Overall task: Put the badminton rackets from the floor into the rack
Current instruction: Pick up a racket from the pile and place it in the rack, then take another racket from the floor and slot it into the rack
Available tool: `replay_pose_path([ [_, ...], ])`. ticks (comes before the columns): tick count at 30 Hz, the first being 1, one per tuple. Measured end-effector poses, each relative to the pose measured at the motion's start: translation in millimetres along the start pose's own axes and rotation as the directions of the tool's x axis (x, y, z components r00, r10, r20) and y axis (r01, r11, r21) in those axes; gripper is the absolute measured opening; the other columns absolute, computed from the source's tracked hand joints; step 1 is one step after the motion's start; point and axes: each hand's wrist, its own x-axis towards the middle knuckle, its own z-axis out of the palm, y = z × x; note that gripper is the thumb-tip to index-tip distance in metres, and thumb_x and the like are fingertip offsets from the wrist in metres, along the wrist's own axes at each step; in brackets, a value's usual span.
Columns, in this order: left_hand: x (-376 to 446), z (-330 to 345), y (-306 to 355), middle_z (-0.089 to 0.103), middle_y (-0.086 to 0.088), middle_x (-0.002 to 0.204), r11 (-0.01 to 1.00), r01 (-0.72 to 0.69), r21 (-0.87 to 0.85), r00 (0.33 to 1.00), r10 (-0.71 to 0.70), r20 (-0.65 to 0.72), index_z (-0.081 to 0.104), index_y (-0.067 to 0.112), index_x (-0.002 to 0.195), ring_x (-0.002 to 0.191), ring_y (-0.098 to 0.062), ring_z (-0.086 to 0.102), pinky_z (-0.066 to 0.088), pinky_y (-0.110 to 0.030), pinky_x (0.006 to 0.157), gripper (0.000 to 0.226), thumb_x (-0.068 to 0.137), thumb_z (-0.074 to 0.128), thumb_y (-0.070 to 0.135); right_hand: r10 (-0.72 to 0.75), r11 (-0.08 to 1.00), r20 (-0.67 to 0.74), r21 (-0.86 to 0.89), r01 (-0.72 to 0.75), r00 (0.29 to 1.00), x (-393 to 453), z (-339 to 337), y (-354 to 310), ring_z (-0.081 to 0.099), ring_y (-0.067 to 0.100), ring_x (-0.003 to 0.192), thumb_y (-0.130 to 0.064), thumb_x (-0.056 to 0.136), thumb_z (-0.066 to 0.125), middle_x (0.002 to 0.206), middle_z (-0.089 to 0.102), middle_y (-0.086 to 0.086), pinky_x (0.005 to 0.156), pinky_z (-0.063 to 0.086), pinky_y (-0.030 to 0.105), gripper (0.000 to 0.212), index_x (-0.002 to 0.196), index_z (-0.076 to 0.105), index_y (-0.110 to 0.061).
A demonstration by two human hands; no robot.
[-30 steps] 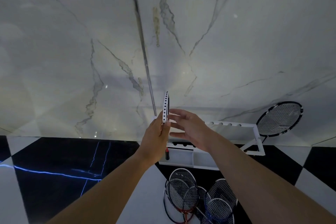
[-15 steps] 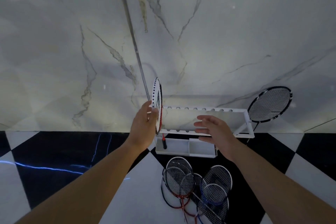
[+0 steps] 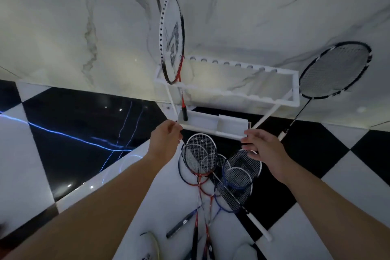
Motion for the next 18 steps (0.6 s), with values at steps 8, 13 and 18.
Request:
replay_pose_path([
  [8, 45, 60, -117, 0.073, -0.001, 0.07, 0.985, 0.16, 0.07, 0.963, -0.171, 0.207, 0.07, 0.016, 0.092, 0.061, -0.018, 0.063, 0.049, -0.031, 0.058, 0.016, 0.098, 0.058, 0.025, 0.135, 0.99, -0.019, -0.028, -0.135, 0.991, 58, 34, 143, 0.072, 0.021, 0.098, -0.017, 0.104, 0.051, 0.108, 0.075, 0.006, 0.086, 0.057, 0.036, 0.023, 0.121, 0.066, -0.016],
  [13, 97, 95, -202, 0.069, -0.005, 0.075, 0.939, 0.293, 0.178, 0.891, -0.336, 0.304, 0.065, 0.017, 0.089, 0.063, -0.021, 0.064, 0.053, -0.031, 0.066, 0.014, 0.099, 0.06, 0.025, 0.169, 0.984, 0.046, -0.066, -0.165, 0.985, 114, 83, 226, 0.069, 0.025, 0.101, -0.018, 0.106, 0.048, 0.114, 0.072, 0.01, 0.1, 0.053, 0.048, 0.025, 0.127, 0.06, -0.011],
  [18, 138, 120, -268, 0.068, -0.013, 0.101, 0.935, 0.126, 0.332, 0.925, -0.232, 0.301, 0.064, 0.007, 0.113, 0.078, -0.025, 0.064, 0.054, -0.036, 0.068, 0.02, 0.105, 0.053, 0.021, 0.188, 0.977, 0.071, -0.114, -0.18, 0.98, 180, 133, 294, 0.061, 0.026, 0.092, -0.013, 0.105, 0.048, 0.114, 0.069, 0.018, 0.077, 0.054, 0.043, 0.025, 0.129, 0.056, -0.012],
])
